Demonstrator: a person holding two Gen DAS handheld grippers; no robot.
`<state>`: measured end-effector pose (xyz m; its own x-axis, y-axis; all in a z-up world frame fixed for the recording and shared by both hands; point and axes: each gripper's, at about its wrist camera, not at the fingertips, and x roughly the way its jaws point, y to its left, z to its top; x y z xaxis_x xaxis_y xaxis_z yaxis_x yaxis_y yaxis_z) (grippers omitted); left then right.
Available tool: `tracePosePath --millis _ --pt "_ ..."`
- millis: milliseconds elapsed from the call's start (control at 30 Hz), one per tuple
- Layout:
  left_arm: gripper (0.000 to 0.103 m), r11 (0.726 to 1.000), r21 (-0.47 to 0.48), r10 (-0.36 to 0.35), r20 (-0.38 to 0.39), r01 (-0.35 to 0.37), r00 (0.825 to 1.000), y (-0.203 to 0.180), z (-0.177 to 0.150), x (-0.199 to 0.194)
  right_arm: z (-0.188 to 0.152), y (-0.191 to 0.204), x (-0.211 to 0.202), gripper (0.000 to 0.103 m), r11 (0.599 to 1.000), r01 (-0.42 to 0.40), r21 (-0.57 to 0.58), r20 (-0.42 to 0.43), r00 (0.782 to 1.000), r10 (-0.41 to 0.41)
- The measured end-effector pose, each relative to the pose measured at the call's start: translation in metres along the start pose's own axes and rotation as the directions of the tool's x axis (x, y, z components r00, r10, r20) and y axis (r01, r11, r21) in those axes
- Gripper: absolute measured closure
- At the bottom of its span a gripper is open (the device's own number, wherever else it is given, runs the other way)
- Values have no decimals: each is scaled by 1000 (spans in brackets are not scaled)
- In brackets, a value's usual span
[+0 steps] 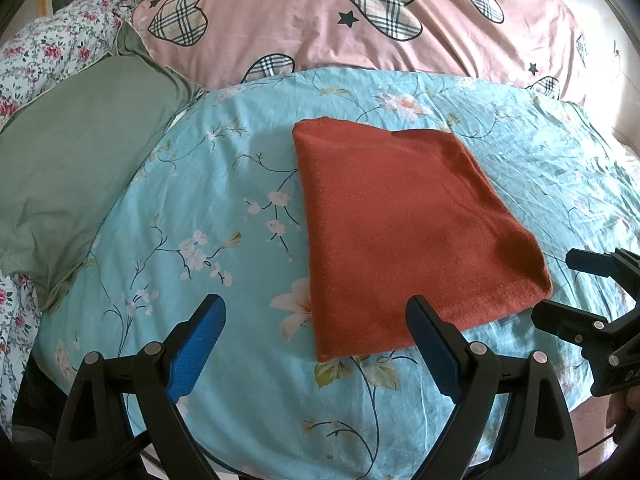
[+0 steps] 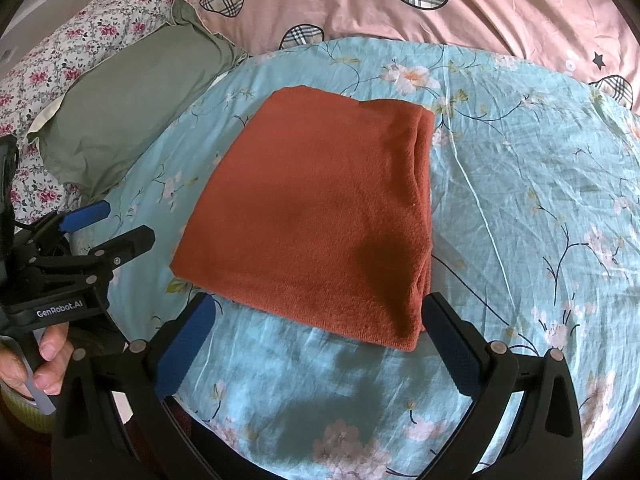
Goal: Fold small clothes
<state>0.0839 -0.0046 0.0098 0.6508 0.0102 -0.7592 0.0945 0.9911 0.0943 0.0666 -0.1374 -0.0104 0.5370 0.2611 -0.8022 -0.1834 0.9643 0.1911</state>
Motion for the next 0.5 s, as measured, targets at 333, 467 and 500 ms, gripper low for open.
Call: tracePosePath --millis 333,467,500 --pt "11 1000 1 -1 -2 1 1000 0 0 0 -1 -1 1 0 1000 0 0 -1 1000 0" --pt "11 1000 1 -2 -3 2 1000 2 1 2 0 -1 1 0 1000 0 -1 -2 1000 0" --pt "11 1000 1 -2 -4 2 1000 1 1 2 0 -1 1 0 1000 0 -1 -2 1000 0"
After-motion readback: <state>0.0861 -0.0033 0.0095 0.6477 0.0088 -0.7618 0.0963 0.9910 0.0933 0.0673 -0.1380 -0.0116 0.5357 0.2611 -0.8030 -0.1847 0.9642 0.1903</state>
